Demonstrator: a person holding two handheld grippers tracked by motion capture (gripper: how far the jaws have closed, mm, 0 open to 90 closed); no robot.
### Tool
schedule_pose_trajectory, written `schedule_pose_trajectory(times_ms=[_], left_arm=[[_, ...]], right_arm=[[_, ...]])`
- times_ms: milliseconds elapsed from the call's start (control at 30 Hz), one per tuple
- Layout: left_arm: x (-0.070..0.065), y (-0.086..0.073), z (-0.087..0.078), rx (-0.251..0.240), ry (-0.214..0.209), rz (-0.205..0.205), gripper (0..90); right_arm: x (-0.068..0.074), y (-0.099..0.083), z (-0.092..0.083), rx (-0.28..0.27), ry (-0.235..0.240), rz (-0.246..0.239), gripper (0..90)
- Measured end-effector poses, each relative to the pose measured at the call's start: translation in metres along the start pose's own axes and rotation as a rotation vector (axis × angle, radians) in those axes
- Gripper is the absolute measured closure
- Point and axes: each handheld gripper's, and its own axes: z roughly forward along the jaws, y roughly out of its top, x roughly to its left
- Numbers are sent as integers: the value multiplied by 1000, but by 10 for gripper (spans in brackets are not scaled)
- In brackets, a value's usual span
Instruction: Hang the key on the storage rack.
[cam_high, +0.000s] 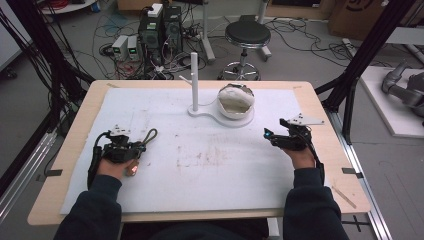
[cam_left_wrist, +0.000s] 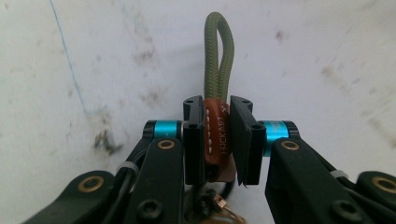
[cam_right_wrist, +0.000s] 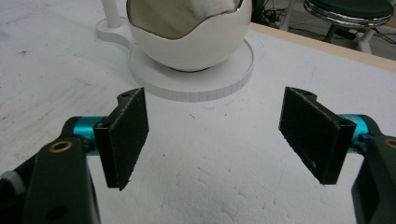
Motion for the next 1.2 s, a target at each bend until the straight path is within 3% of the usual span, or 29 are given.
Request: schedule_pose_trajectory(times_ms=[67, 167, 367, 433, 467, 500, 533, 767, 1000, 1200], left_arm=[[0, 2, -2, -28, -19, 5, 757], [-2, 7, -10, -111, -50, 53, 758], [-10, 29, -21, -239, -42, 90, 760], [-17, 39, -22, -257, -23, 133, 761], [-17, 39, -22, -257, -23, 133, 762], [-24, 50, -22, -277, -27, 163, 762], [-24, 50, -22, -277, -27, 163, 762], [-48, 92, -19, -340, -65, 232, 763], [-68, 130, -10, -350, -74, 304, 764], [-73, 148, -2, -339, -71, 333, 765]], right_arm=[[0, 0, 0, -3, -3, 2, 244], [-1, -1, -2, -7, -10, 5, 244], [-2, -1, -5, -20, -14, 9, 244], [-2, 0, -6, -24, -11, 12, 244], [-2, 0, -5, -23, -12, 12, 244], [-2, 0, -5, -23, -9, 11, 244], [-2, 0, -5, -23, -9, 11, 244], [-2, 0, -5, -24, -9, 14, 244], [-2, 0, -4, -22, -5, 9, 244], [-1, 0, -4, -21, -5, 10, 244]])
